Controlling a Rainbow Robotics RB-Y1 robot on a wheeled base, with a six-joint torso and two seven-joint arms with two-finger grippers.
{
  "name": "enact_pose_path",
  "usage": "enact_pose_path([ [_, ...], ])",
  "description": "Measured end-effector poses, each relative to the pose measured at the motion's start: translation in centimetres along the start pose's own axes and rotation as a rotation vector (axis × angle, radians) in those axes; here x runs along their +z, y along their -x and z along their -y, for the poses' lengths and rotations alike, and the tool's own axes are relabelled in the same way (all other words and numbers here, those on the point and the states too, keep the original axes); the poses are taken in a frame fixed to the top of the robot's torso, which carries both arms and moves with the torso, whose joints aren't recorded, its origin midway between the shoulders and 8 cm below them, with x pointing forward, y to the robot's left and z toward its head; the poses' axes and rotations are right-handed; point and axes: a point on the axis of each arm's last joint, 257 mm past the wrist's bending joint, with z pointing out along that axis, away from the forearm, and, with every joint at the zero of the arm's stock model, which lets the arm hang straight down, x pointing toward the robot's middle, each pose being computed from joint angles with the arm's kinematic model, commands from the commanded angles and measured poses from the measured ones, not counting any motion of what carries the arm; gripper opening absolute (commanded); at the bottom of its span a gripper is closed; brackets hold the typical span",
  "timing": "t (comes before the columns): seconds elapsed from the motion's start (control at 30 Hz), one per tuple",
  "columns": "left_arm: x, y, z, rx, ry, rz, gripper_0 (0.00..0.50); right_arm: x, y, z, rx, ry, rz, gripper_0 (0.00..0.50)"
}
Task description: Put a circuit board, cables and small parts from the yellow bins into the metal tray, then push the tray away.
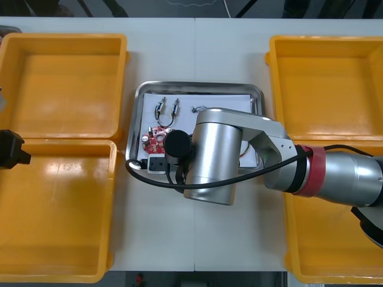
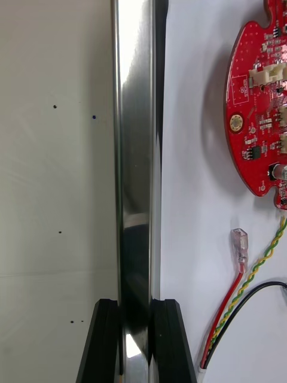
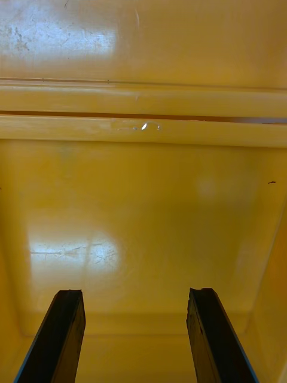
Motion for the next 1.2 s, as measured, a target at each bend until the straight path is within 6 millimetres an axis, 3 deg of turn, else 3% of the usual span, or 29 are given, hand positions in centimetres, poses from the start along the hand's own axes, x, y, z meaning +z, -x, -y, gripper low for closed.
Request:
enact_pose_path([
  [1.2,0.0,0.0,0.0,0.000,0.000,0.000,0.500,0.5,1.6,8.8,-0.070,-0.122,0.013,0.000],
])
